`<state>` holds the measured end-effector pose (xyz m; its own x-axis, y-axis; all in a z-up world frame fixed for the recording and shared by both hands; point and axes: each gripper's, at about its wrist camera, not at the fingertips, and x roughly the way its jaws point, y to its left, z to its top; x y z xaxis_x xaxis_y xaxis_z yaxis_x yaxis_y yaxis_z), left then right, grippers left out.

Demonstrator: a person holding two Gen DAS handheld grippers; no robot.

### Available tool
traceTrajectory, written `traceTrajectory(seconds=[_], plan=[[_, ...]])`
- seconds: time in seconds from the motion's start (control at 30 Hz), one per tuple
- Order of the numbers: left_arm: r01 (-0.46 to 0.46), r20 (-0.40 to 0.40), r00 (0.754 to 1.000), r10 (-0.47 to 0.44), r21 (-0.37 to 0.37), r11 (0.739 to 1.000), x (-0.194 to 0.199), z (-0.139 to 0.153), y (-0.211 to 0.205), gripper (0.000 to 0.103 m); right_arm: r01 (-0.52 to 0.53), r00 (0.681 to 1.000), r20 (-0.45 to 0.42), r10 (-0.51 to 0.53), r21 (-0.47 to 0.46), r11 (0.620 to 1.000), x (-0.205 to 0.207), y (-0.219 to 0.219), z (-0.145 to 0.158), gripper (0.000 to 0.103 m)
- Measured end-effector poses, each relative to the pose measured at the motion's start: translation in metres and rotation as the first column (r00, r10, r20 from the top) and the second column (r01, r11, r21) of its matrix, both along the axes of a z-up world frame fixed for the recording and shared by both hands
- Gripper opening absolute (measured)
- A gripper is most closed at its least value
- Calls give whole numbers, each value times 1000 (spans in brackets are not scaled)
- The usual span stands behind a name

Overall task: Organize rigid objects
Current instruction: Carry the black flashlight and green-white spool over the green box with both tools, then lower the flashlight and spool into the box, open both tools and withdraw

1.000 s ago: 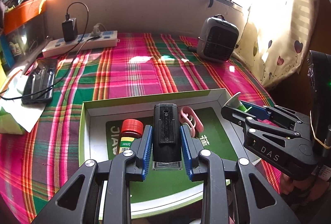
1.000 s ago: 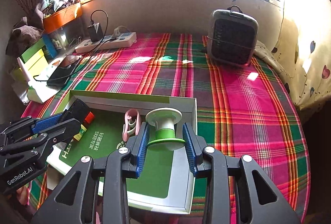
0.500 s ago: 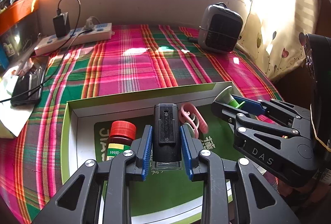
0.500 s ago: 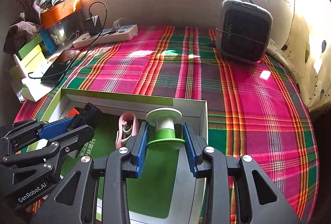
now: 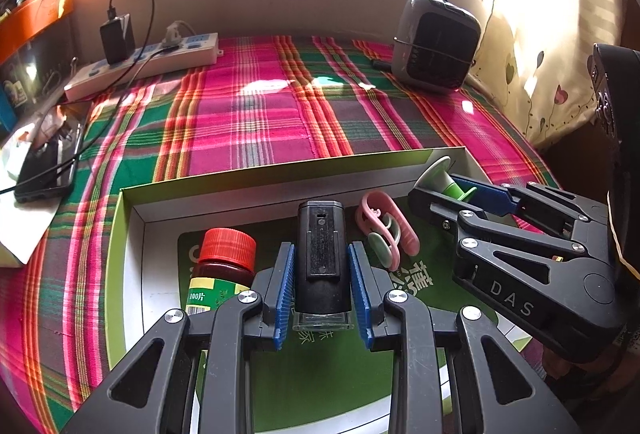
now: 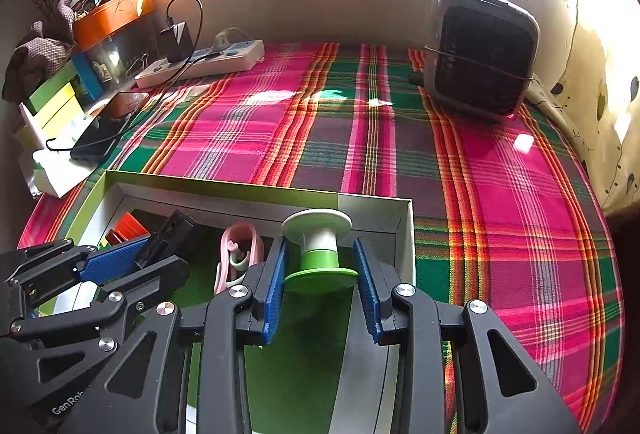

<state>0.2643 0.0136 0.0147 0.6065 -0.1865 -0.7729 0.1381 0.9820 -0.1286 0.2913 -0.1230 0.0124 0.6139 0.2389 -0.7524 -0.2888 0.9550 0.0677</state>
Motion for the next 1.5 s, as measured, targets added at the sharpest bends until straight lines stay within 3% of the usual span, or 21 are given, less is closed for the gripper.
traceTrajectory(seconds=[1.03,1.5], plan=[[-30,-1,1000,30,1,1000,0,-1,4,27,-4,1000,2,4,3,1000,1,2,-1,35],[-36,25,999,36,7,999,-13,10,4,34,16,1000,26,-16,19,1000,-9,-2,6,47]])
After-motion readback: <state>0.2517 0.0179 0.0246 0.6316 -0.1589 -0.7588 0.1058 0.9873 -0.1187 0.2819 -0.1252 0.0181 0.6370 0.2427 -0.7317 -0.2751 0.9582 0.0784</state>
